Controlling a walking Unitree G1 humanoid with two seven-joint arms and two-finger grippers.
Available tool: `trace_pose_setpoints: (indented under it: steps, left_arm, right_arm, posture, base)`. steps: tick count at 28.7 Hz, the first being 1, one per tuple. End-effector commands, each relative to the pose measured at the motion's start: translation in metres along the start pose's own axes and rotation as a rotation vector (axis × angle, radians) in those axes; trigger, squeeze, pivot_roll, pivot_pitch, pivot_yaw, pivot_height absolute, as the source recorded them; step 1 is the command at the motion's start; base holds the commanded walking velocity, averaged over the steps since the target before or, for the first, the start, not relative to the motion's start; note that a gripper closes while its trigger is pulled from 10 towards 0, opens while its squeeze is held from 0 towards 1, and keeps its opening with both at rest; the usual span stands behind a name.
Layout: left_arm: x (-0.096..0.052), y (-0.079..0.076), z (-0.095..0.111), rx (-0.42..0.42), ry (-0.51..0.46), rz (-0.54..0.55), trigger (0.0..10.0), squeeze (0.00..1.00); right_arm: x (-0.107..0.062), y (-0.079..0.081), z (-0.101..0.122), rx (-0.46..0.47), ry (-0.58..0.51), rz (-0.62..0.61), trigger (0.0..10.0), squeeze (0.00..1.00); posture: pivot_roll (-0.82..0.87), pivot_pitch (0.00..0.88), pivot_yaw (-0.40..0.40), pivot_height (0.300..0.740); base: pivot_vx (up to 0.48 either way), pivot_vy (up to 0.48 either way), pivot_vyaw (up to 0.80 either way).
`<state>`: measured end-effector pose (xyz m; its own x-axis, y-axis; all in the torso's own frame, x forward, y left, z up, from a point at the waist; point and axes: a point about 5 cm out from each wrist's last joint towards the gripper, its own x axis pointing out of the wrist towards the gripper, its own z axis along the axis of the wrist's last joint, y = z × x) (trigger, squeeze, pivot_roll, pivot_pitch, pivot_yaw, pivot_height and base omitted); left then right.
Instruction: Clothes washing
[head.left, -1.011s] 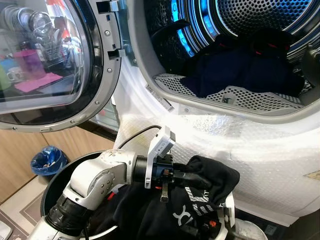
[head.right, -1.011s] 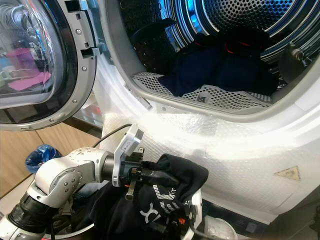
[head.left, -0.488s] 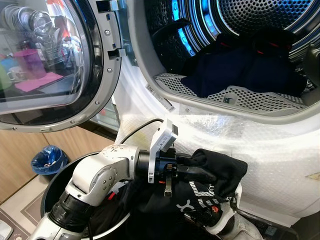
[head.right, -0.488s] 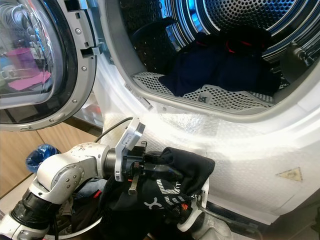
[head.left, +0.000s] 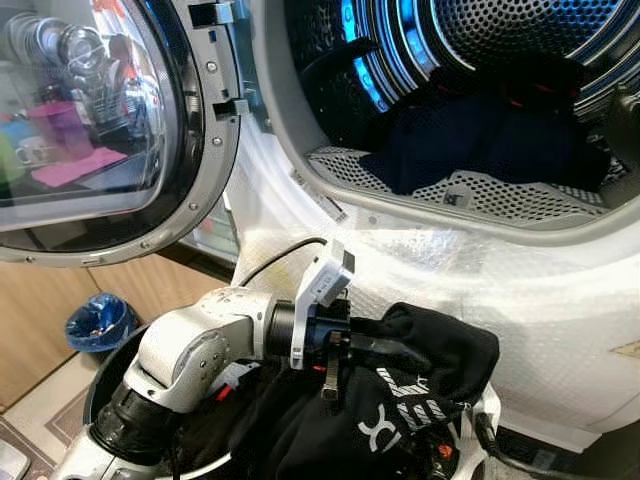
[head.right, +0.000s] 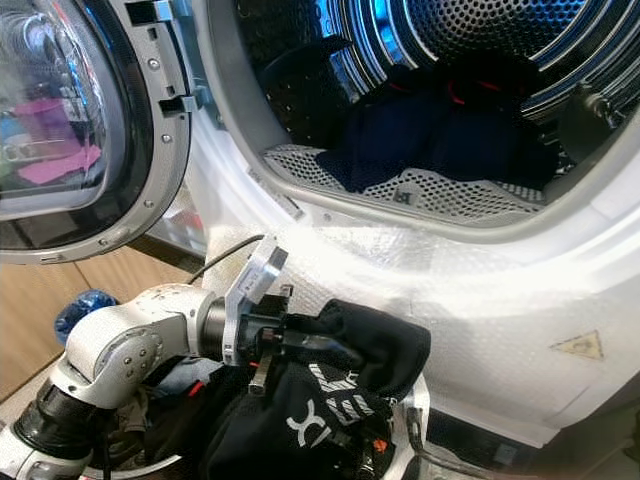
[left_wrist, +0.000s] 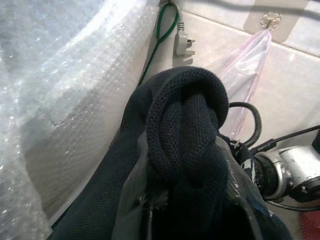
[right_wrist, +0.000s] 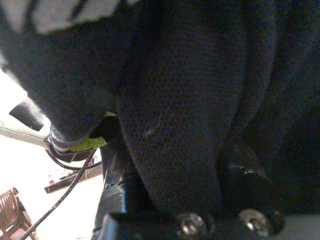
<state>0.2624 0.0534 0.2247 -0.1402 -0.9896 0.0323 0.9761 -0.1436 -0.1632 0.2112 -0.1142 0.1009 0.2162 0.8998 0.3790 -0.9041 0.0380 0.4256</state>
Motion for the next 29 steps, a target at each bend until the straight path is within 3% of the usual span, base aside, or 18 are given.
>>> trace_pose_setpoints:
  steps: [1,8,9,10,11,13,24,25,29]
  left_arm:
    - [-0.003,-0.004,0.007,0.029,-0.008,-0.004,0.0,0.00]
    - [-0.005,-0.005,0.008,0.029,-0.009,-0.001,0.0,0.00]
    - [-0.007,-0.006,0.009,0.032,-0.002,0.007,3.1,0.00]
    - [-0.007,-0.006,0.009,0.032,-0.002,0.007,3.1,0.00]
    - [-0.008,-0.005,0.009,0.037,0.000,0.014,9.5,0.00]
    - [-0.009,-0.005,0.010,0.043,0.001,0.024,10.0,0.00]
    - [-0.015,-0.007,0.012,0.045,0.003,0.042,10.0,0.00]
    - [-0.015,-0.007,0.012,0.042,-0.002,0.041,10.0,1.00]
    - [-0.016,-0.009,0.012,0.034,-0.007,0.037,10.0,1.00]
  right_arm:
    - [0.006,0.004,0.006,-0.034,-0.010,0.044,0.0,0.00]
    - [0.007,0.004,0.005,-0.034,-0.015,0.045,0.0,0.00]
    - [0.008,0.003,0.005,-0.034,-0.017,0.048,0.0,0.00]
    - [0.008,0.003,0.005,-0.034,-0.017,0.048,0.0,0.00]
    - [0.008,0.003,0.005,-0.033,-0.019,0.048,0.0,0.00]
    - [0.008,0.003,0.005,-0.032,-0.022,0.048,0.0,0.00]
    - [0.010,0.003,0.003,-0.029,-0.032,0.046,0.0,0.00]
    - [0.010,0.003,0.002,-0.029,-0.033,0.045,0.0,0.00]
    - [0.009,0.001,0.003,-0.028,-0.048,0.040,0.0,0.00]
  posture:
    - [-0.02,0.000,0.110,0.740]
    - [-0.01,0.000,0.112,0.740]
    - [-0.01,0.000,0.115,0.740]
    - [-0.01,0.000,0.115,0.740]
    - [-0.01,0.000,0.116,0.740]
    - [-0.01,0.000,0.117,0.740]
    - [-0.01,0.000,0.125,0.740]
    - [-0.01,0.000,0.130,0.740]
    - [-0.01,0.000,0.133,0.740]
  base:
    - [0.000,0.000,0.00]
    - [0.000,0.000,0.00]
    - [0.000,0.000,0.00]
    - [0.000,0.000,0.00]
    - [0.000,0.000,0.00]
    - [0.000,0.000,0.00]
    - [0.000,0.000,0.00]
    - [0.000,0.000,0.00]
    - [0.000,0.000,0.00]
